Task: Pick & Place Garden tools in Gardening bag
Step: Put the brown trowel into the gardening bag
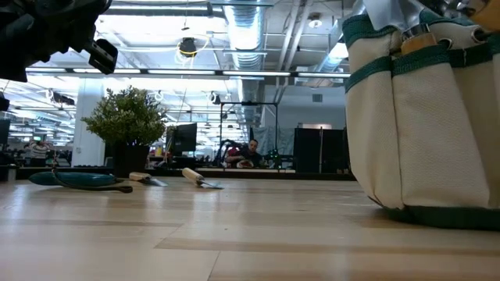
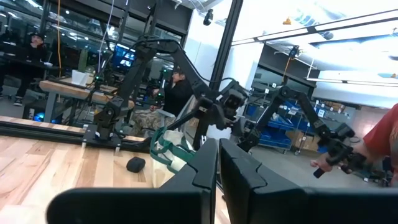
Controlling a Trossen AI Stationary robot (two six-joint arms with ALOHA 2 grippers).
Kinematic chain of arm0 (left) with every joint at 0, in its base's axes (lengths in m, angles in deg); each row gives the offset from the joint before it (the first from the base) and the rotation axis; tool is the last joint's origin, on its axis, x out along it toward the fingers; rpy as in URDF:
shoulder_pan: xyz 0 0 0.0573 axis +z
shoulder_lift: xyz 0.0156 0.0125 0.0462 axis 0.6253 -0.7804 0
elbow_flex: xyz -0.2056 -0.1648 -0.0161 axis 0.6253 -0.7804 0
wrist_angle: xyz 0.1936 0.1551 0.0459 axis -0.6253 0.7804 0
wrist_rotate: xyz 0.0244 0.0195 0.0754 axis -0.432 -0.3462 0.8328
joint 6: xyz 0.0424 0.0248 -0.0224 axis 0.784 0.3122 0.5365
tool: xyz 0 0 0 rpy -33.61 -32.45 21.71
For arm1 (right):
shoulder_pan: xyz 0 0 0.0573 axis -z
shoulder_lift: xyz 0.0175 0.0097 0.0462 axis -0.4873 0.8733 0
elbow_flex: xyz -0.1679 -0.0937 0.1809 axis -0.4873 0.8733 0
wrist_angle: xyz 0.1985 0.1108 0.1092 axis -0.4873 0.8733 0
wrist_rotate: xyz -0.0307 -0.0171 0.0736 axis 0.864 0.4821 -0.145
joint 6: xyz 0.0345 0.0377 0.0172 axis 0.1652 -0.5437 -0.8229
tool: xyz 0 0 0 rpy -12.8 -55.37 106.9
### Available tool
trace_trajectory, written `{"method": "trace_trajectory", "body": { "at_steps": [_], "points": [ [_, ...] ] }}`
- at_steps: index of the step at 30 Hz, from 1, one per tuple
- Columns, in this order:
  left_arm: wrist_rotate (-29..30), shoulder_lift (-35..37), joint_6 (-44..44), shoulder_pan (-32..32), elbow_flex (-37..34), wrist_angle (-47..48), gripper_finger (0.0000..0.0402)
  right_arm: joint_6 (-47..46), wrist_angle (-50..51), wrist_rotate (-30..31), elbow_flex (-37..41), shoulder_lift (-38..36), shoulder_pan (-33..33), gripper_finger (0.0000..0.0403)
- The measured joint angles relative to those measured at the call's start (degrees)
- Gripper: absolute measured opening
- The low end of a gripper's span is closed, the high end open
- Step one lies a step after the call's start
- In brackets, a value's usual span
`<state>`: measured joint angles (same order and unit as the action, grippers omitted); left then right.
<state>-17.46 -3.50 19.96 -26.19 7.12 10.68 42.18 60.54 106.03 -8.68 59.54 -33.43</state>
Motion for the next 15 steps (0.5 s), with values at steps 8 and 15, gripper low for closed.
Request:
{"method": "trace_trajectory", "body": {
  "at_steps": [8, 15],
  "points": [
    [-0.01, -0.01, 0.00, 0.00, 0.00, 0.00, 0.0017, 0.54, 10.90, -16.55, -7.42, 0.85, 9.15, 0.0233],
    [-0.01, 0.01, 0.00, -0.01, 0.00, 0.00, 0.0017, -1.62, 27.23, -28.69, -15.26, 0.79, 11.95, 0.0208]
  ]
}}
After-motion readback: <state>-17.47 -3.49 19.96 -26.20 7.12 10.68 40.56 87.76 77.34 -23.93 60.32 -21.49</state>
